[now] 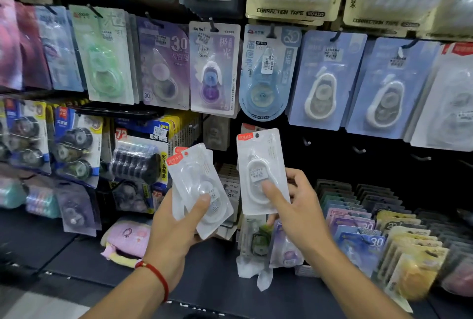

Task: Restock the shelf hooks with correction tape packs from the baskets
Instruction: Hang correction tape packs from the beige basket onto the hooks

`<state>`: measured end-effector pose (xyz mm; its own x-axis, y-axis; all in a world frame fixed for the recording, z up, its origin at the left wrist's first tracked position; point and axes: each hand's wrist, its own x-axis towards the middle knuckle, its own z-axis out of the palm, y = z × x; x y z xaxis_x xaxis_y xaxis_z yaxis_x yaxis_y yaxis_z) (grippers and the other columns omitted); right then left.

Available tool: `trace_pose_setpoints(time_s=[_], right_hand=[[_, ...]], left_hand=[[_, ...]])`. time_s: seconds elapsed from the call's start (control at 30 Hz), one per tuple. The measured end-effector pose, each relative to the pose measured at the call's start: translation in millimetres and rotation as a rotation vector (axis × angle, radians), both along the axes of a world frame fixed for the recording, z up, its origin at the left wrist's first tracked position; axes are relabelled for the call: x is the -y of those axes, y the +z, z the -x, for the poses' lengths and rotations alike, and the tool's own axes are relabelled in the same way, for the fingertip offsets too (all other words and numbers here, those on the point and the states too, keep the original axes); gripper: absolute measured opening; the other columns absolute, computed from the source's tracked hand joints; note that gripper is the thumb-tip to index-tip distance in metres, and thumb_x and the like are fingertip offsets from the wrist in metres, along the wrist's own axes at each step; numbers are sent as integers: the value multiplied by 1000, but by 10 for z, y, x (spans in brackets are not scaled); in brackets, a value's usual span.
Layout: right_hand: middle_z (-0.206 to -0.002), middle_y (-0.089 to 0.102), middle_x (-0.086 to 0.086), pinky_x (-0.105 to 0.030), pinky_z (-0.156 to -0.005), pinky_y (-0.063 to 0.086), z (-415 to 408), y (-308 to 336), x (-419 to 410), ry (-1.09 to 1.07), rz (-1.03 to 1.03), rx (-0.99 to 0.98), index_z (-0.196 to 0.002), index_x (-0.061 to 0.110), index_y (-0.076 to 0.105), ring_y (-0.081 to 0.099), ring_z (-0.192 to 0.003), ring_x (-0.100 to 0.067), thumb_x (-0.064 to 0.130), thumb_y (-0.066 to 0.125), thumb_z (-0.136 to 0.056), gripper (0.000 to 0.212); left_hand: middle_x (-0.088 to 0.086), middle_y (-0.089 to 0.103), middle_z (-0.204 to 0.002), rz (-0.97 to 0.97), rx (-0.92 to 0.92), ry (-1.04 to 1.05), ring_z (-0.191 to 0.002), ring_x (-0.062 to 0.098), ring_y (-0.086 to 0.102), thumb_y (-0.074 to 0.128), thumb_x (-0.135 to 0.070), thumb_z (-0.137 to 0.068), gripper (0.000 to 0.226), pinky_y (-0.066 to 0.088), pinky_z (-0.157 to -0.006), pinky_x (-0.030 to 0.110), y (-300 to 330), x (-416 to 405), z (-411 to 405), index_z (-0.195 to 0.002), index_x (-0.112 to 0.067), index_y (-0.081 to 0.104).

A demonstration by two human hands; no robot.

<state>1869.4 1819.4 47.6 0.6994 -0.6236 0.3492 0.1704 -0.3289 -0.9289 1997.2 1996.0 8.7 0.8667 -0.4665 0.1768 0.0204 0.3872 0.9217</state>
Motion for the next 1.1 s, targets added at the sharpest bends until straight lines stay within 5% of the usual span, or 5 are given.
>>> trace_pose_setpoints(time_s=[0.53, 0.67, 0.83, 0.93, 1.1], right_hand=[[-82, 76, 3, -24, -41, 48, -121, -69, -31, -232, 27, 23, -97, 21, 58, 67, -45, -21, 32, 74, -95, 19], [-85, 78, 8, -24, -43, 50, -149, -123, 2, -217, 25, 24, -100, 25, 59, 71, -49, -20, 45, 74, -94, 25], [-120, 69, 13, -34, -82, 63, -197, -257, 184, -83, -62, -228, -135, 29, 50, 77, -93, -10, 61, 59, -98, 49], [-153, 49, 0, -51, -109, 51, -152, -307, 234, -62, -54, -470, -159, 29, 28, 62, -128, -25, 57, 55, -102, 69], [-118, 73, 3, -40, -81, 66, -114, -181, -12, 219, -68, -343, -123, 30, 65, 77, -92, -16, 57, 69, -93, 41]], left_hand=[[-1, 77, -121, -30, 110, 65, -116, 23, 73, 78, -27, -88, 42, 55, -101, 62, 68, -22, 47, -129, -31, 67], [-2, 77, -122, -24, 104, 69, -116, 23, 73, 80, -30, -86, 45, 56, -102, 61, 53, -18, 36, -129, -33, 68], [-1, 78, -120, -35, 104, 61, -115, 25, 73, 80, -27, -89, 41, 57, -98, 62, 38, -13, 29, -127, -32, 68], [-1, 78, -118, -41, 91, 12, -112, 25, 75, 81, -32, -84, 42, 64, -87, 54, 7, -12, 38, -125, -34, 69], [4, 78, -120, -38, 53, -132, -108, 26, 77, 83, -28, -86, 40, 65, -75, 44, -41, 22, 107, -124, -35, 69]])
